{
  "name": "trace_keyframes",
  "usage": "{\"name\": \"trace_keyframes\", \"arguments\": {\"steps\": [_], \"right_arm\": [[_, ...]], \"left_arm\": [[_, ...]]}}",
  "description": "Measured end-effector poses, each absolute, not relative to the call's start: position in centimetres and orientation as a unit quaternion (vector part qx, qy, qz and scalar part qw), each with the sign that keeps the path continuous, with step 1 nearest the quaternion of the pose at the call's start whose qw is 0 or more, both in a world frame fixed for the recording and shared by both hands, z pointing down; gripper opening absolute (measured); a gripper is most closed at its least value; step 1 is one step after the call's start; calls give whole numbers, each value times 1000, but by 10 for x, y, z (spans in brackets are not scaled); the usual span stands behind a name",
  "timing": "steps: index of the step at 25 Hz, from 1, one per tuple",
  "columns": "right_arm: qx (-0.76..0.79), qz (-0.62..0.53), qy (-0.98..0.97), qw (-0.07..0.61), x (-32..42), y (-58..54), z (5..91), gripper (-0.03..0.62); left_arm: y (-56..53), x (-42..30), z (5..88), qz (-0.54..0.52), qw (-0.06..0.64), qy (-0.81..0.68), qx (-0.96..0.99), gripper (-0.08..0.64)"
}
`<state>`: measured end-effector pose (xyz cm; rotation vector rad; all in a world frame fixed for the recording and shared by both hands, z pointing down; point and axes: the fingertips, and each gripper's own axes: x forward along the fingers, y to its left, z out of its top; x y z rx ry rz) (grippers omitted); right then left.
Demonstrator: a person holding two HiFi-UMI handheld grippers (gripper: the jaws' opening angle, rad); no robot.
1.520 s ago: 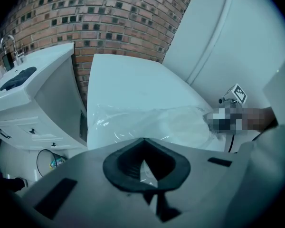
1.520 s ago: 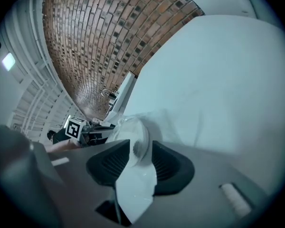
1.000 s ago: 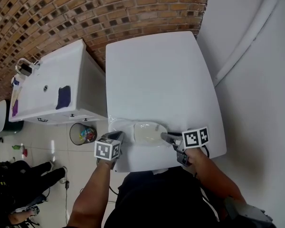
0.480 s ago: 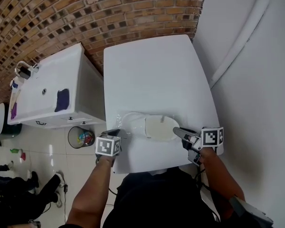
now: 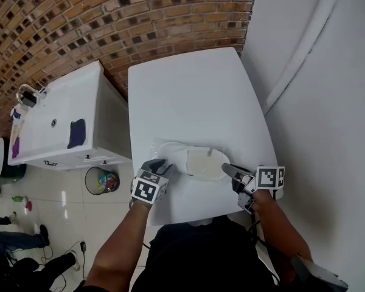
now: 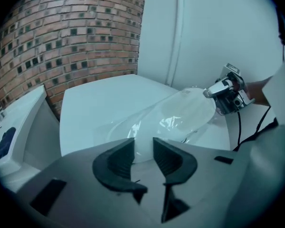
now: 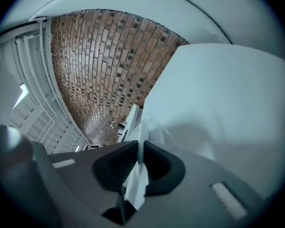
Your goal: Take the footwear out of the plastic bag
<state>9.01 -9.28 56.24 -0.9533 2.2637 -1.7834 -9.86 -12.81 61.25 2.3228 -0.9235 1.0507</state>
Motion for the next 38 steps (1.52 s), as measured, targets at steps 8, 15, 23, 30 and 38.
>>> {"name": "trace_keyframes", "arguments": {"steps": [8, 15, 23, 30, 38], "right_arm": [[-285, -593, 752, 35, 78, -91, 565, 38], [-272, -598, 752, 44, 86, -89, 566, 37], [-257, -605, 750, 73, 113, -81, 556, 34], [-267, -586, 757, 106, 138, -74, 530, 34], [-294, -556, 767, 130, 170, -68, 501, 34]], "left_arm": [[-136, -71, 621, 417, 198, -292, 838, 119], [-139, -75, 619, 440, 174, -292, 831, 44], [-138, -85, 629, 458, 185, -307, 813, 34], [-157, -91, 623, 450, 184, -349, 801, 14], [-173, -104, 632, 438, 224, -385, 781, 8]]}}
